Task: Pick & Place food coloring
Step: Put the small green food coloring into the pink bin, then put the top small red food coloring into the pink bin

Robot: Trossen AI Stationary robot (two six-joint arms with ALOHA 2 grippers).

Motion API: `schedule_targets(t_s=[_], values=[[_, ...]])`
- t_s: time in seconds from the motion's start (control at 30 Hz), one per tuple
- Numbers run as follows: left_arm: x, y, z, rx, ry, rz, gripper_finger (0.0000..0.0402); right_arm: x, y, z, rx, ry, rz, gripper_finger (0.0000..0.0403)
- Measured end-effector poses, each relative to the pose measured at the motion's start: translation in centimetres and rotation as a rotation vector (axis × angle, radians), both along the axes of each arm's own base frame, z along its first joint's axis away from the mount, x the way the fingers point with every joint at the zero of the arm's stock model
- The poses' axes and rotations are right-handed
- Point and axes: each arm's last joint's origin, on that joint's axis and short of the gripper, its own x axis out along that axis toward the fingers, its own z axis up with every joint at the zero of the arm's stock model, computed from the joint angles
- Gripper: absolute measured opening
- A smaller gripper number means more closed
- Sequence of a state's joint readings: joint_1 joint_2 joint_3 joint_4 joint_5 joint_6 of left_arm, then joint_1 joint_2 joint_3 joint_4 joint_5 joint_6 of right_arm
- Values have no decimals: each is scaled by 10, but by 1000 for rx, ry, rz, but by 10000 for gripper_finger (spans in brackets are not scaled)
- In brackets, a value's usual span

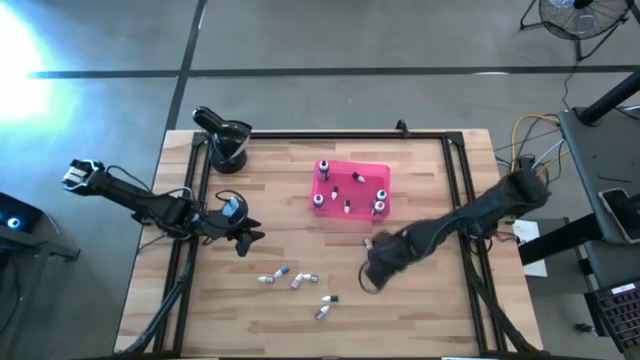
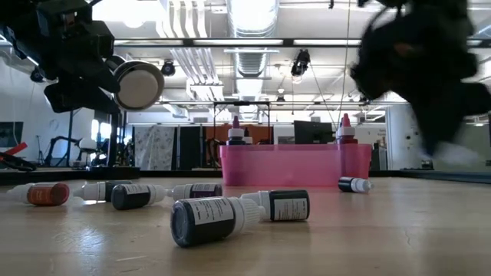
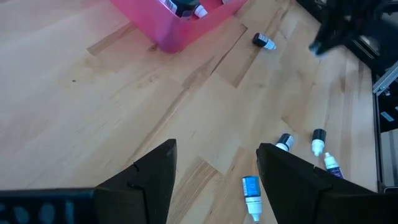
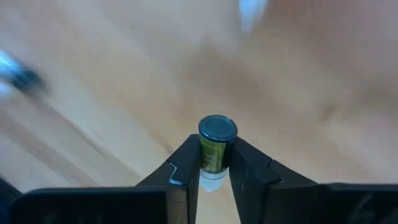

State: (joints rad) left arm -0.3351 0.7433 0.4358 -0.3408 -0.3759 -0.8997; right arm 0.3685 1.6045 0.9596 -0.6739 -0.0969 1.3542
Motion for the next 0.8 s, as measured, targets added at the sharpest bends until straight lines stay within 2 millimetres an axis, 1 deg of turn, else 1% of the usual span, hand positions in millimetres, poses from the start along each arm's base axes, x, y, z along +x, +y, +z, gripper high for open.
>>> schedule_targets(t_s=[0.07, 0.17, 0.27, 0.33, 0.4, 0.5, 0.6, 0.67, 0.73, 0.8], values=[[0, 0, 0, -7, -1, 4, 197, 1, -17, 20, -57, -105, -36, 64], [0, 0, 0, -14, -3, 10, 197, 1, -46, 60, -170, -295, -100, 66], [0, 0, 0, -19, -4, 12, 197, -3, -79, 97, -305, -443, -200, 67], [0, 0, 0, -27, -5, 18, 197, -6, -100, 116, -365, -499, -237, 71], [0, 0, 0, -31, -6, 21, 197, -7, -118, 129, -391, -529, -233, 82], [0, 0, 0, -32, -7, 21, 197, -7, -134, 138, -379, -536, -213, 114], [0, 0, 0, -37, -9, 24, 197, -6, -139, 143, -374, -547, -200, 153], [0, 0, 0, -38, -9, 25, 197, -5, -139, 144, -389, -552, -185, 177], [0, 0, 0, -38, -9, 25, 197, -6, -134, 143, -402, -539, -139, 195], [0, 0, 1, -38, -10, 25, 197, -10, -126, 138, -392, -476, -104, 206]])
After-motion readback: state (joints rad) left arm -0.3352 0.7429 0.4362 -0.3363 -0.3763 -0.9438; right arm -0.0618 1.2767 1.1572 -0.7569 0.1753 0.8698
